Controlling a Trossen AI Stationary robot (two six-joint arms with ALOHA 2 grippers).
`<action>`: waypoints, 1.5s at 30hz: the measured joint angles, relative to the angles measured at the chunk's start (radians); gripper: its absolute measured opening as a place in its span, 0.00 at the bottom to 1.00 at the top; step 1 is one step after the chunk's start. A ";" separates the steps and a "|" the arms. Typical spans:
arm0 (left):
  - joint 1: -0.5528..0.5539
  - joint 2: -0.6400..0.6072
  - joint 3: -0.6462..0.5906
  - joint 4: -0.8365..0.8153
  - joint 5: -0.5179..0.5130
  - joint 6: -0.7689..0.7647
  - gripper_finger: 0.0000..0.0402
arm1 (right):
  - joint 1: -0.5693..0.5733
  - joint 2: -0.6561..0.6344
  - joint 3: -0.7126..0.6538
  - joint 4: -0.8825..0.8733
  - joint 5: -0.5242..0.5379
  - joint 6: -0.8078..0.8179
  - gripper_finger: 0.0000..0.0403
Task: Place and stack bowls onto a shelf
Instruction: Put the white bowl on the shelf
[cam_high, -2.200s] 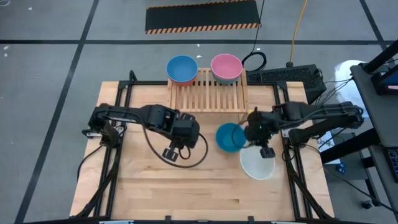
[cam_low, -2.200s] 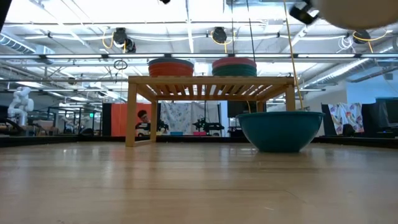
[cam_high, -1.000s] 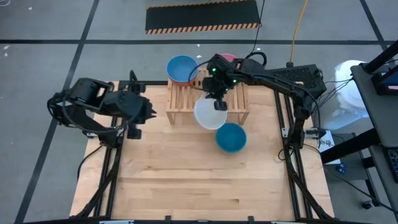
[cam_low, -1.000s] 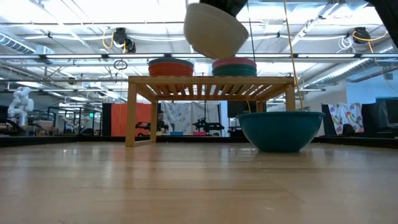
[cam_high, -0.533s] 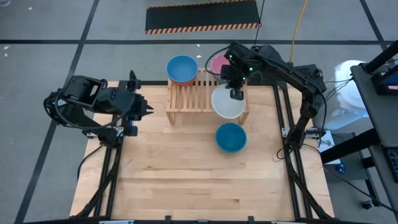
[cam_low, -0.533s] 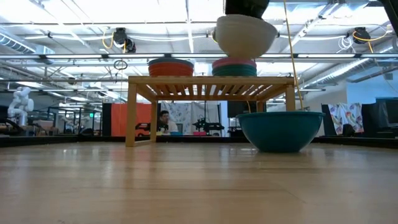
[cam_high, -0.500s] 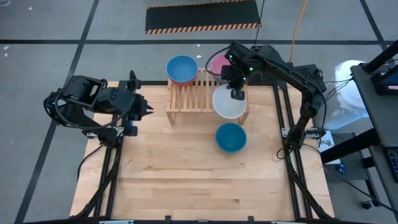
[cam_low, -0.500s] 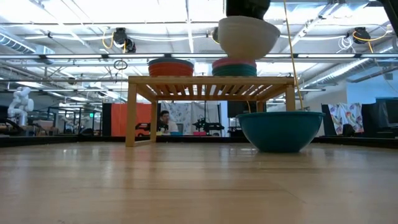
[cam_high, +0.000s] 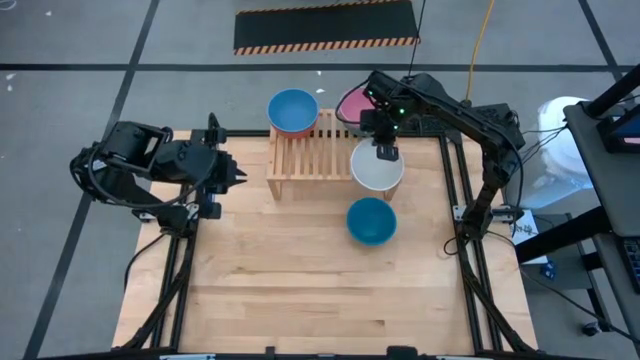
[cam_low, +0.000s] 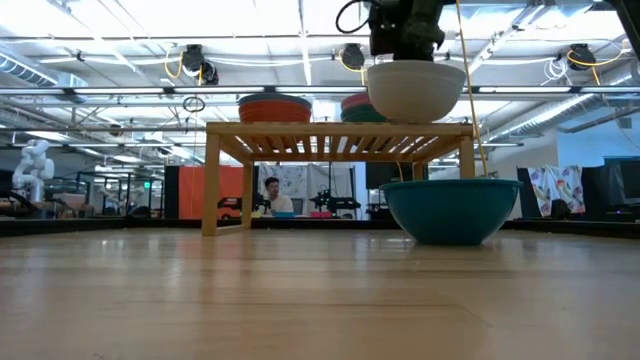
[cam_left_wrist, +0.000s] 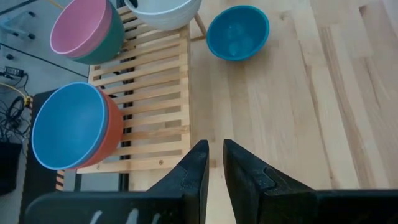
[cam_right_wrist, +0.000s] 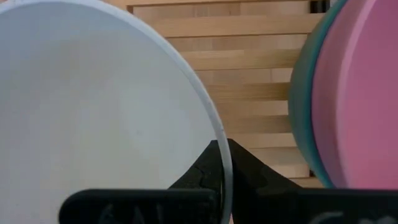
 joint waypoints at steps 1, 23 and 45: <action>0.000 0.000 0.000 0.000 0.000 -0.001 0.14 | -0.002 0.001 -0.007 0.011 0.000 -0.001 0.00; 0.000 0.000 0.000 0.000 0.000 -0.015 0.14 | -0.007 0.000 -0.030 0.124 0.001 -0.061 0.04; 0.000 0.000 0.000 0.000 0.001 -0.015 0.14 | -0.006 -0.001 -0.030 0.105 0.111 -0.060 0.19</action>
